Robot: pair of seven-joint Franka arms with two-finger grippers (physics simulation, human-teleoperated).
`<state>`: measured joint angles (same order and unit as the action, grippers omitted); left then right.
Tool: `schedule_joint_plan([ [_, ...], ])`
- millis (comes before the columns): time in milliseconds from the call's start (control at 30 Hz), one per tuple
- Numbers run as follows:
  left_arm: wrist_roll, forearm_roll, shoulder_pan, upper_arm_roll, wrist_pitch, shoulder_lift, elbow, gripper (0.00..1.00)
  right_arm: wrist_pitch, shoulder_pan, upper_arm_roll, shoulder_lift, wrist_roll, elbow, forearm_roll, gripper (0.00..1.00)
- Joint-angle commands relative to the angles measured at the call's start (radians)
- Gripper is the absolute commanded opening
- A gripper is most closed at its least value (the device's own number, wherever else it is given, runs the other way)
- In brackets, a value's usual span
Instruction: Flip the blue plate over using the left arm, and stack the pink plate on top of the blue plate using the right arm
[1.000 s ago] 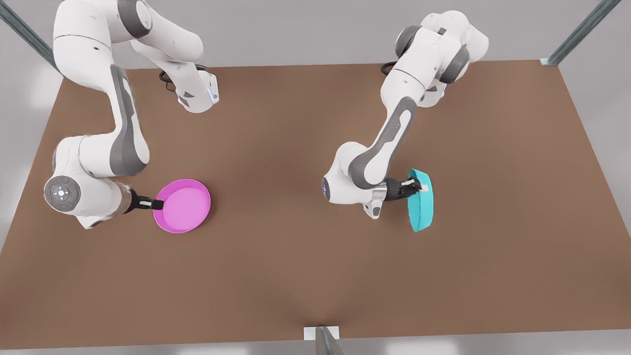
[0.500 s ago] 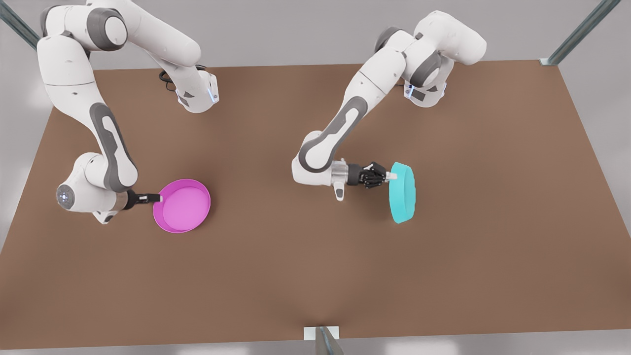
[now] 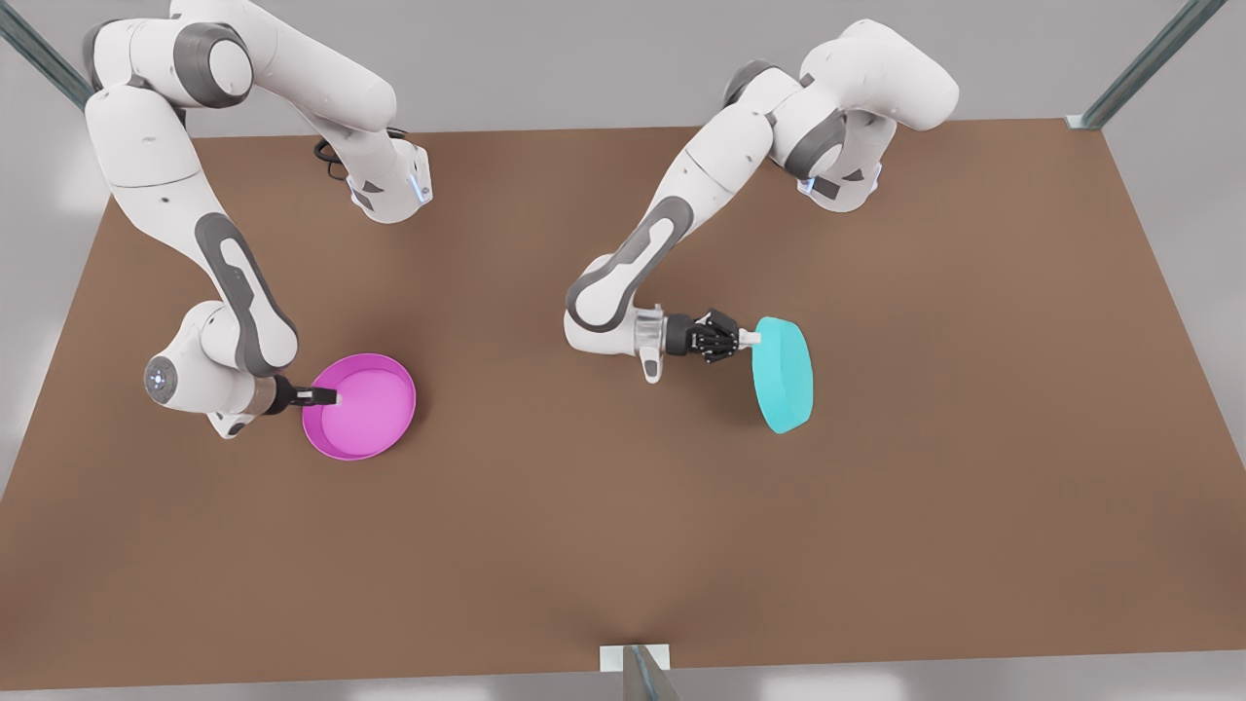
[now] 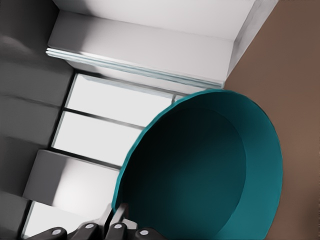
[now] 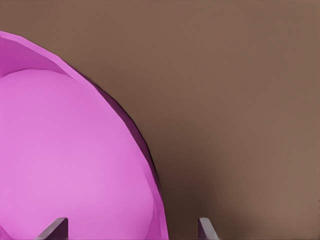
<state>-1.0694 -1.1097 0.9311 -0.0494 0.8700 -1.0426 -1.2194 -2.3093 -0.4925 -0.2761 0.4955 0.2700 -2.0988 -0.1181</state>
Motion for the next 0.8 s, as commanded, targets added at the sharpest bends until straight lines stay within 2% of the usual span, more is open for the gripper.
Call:
schedule_joint_plan([
  [0, -0.001, 0.024, 0.0, 0.0, 0.001, -0.004, 0.0, 0.21, -0.001, 0.002, 0.0, 0.0, 0.0, 0.0, 0.0, 0.78],
  [33, -0.001, 0.027, 0.0, 0.0, 0.001, -0.005, 0.0, 0.22, -0.001, 0.0, 0.0, 0.003, 0.002, 0.0, 0.0, 0.78],
  [67, -0.001, 0.028, 0.0, 0.0, 0.003, -0.007, 0.0, 0.69, -0.001, 0.0, 0.0, 0.009, 0.002, 0.002, 0.0, 0.78],
  [133, -0.033, 0.031, 0.0, -0.001, 0.003, -0.016, 0.0, 1.0, -0.001, 0.0, 0.0, 0.02, 0.002, 0.006, 0.0, 0.78],
  [200, -0.052, 0.039, 0.008, -0.001, 0.003, -0.024, 0.0, 1.0, -0.002, 0.0, 0.0, 0.021, 0.0, 0.006, 0.0, 0.75],
  [233, -0.054, 0.039, 0.009, -0.001, 0.001, -0.027, 0.0, 1.0, -0.002, 0.0, 0.0, 0.021, 0.002, 0.008, 0.0, 0.68],
  [267, -0.054, 0.041, 0.02, -0.001, 0.0, -0.028, 0.0, 1.0, -0.001, 0.0, 0.0, 0.021, 0.002, 0.008, 0.0, 0.65],
  [533, -0.083, 0.243, 0.086, -0.006, 0.055, -0.033, 0.006, 1.0, 0.008, 0.0, 0.0, 0.021, 0.003, 0.022, -0.002, 0.56],
  [767, -0.112, 0.426, 0.107, -0.05, 0.139, -0.033, 0.078, 1.0, 0.09, -0.015, -0.005, 0.041, 0.043, 0.06, -0.049, 0.55],
])
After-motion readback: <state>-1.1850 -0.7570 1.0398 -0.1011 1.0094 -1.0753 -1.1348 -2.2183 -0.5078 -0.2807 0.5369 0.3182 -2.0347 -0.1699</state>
